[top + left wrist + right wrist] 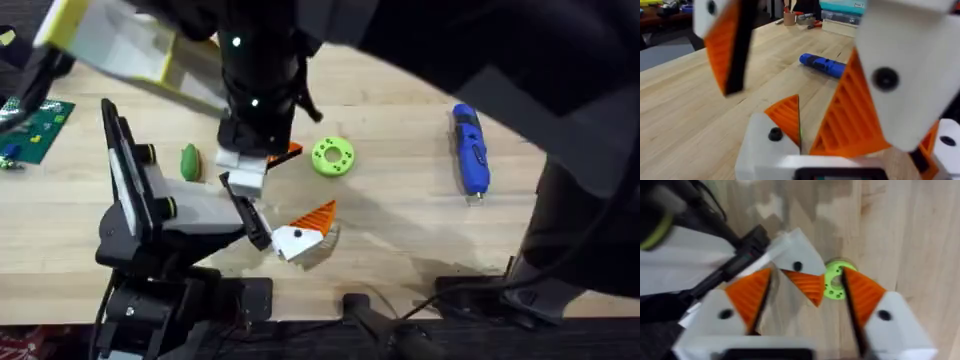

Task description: Pick up the gripper from the table and insert it into the empty holder that is missing its gripper. Then pick up a screw, insert it into the mounting hole, and use the screwdriver to tighten it. Finally, clean up the table by picking up the vegetable and placing it into the bucket.

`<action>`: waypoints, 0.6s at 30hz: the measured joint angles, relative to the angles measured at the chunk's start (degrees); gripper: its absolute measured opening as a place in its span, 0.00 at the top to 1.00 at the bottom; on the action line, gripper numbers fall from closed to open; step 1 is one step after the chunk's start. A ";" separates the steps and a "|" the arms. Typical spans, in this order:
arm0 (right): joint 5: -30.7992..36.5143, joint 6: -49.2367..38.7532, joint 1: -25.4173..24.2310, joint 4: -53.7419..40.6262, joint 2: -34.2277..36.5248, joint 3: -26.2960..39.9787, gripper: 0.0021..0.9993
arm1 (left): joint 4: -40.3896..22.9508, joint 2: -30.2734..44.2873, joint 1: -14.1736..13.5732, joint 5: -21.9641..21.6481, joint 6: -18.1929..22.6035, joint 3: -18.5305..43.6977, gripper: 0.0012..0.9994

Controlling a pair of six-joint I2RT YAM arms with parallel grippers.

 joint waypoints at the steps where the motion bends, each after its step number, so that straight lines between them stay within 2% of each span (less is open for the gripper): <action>1: 0.22 -0.17 -0.42 0.03 0.00 0.12 0.04 | 0.01 0.00 0.00 0.01 0.01 0.00 0.01; 3: 0.06 -0.14 -0.87 0.04 0.00 0.17 0.01 | 0.00 -0.02 0.00 -0.01 0.02 0.00 0.01; 18: -1.02 -0.14 -3.18 0.40 -0.27 0.20 0.01 | 0.02 0.00 0.00 -0.01 0.07 0.00 0.01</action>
